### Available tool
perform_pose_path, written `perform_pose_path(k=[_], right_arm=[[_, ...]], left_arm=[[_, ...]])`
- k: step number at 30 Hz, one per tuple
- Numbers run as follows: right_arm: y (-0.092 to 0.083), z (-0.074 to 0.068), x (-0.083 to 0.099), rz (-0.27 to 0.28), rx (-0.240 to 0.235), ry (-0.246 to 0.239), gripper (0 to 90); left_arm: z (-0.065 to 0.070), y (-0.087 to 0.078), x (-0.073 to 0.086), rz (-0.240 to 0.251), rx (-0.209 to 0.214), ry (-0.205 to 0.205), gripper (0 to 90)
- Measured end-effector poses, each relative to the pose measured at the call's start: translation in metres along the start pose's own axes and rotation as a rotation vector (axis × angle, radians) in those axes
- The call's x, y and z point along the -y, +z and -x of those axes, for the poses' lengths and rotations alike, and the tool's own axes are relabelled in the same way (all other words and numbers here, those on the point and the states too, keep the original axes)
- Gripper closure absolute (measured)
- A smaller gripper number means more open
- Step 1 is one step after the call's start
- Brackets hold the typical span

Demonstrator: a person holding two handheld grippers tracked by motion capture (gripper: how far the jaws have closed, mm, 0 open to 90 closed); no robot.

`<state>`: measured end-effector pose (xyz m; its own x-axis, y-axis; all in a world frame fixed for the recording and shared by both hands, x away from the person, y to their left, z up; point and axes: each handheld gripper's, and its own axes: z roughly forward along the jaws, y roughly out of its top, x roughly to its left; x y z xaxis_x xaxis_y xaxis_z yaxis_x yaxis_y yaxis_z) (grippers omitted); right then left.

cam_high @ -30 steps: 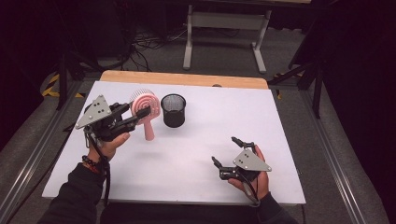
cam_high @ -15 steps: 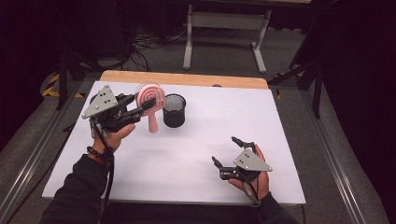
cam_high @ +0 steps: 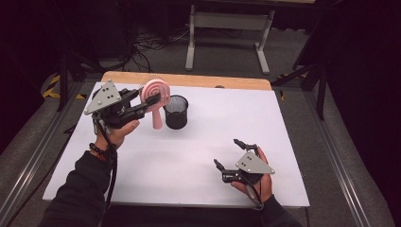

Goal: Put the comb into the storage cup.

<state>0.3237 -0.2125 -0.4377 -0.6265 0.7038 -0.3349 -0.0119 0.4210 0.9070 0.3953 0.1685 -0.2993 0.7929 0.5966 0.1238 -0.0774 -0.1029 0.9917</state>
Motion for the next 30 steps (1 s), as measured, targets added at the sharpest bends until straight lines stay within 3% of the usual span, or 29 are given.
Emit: perform_pose_path(k=[30], right_arm=[[-0.001, 0.001, 0.0, -0.002, 0.009, -0.004, 10.1]], left_arm=[[-0.009, 0.023, -0.005, -0.011, -0.022, -0.002, 63.3]])
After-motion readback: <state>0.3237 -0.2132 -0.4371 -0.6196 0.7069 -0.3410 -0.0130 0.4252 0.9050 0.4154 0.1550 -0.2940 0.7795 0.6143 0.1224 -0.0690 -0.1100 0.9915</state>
